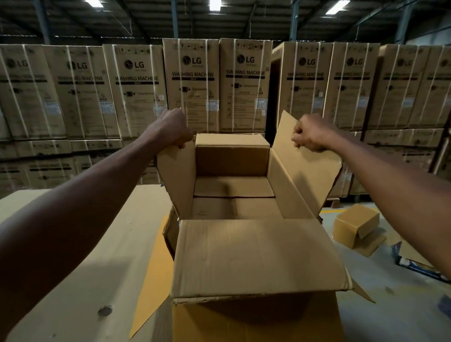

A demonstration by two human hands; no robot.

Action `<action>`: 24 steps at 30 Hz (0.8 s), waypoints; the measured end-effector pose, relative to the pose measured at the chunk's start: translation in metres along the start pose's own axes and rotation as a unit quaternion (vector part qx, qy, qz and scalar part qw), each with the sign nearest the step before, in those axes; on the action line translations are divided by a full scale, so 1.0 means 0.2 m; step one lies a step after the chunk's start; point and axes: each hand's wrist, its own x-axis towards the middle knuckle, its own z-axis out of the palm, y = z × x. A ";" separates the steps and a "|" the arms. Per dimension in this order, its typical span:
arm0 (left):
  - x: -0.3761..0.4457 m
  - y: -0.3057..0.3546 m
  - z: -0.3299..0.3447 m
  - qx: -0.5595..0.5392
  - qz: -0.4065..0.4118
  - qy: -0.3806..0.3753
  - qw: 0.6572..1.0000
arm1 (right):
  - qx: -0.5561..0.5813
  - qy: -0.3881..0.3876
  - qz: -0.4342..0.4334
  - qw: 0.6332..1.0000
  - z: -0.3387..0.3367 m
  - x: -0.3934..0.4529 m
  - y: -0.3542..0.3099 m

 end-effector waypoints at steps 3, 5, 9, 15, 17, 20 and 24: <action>0.06 -0.03 0.10 0.007 -0.003 -0.007 1.000 | 0.007 -0.008 -0.001 1.000 0.09 0.09 0.06; 0.10 -0.04 0.17 0.014 -0.016 -0.014 1.000 | 0.012 -0.019 0.000 1.000 0.15 0.14 0.10; 0.19 -0.10 0.31 0.028 -0.052 -0.029 0.998 | 0.024 -0.042 0.010 0.999 0.29 0.23 0.19; 0.22 -0.20 0.56 0.041 -0.045 -0.046 0.997 | 0.019 -0.062 0.009 0.998 0.55 0.26 0.25; 0.23 -0.26 0.64 0.037 -0.043 -0.057 0.997 | 0.014 -0.076 0.012 0.997 0.64 0.26 0.27; 0.25 -0.34 0.74 0.055 -0.077 -0.066 0.993 | 0.016 -0.086 0.015 0.996 0.73 0.27 0.31; 0.29 -0.41 0.79 0.058 -0.089 -0.061 0.992 | 0.021 -0.075 0.014 0.997 0.77 0.31 0.28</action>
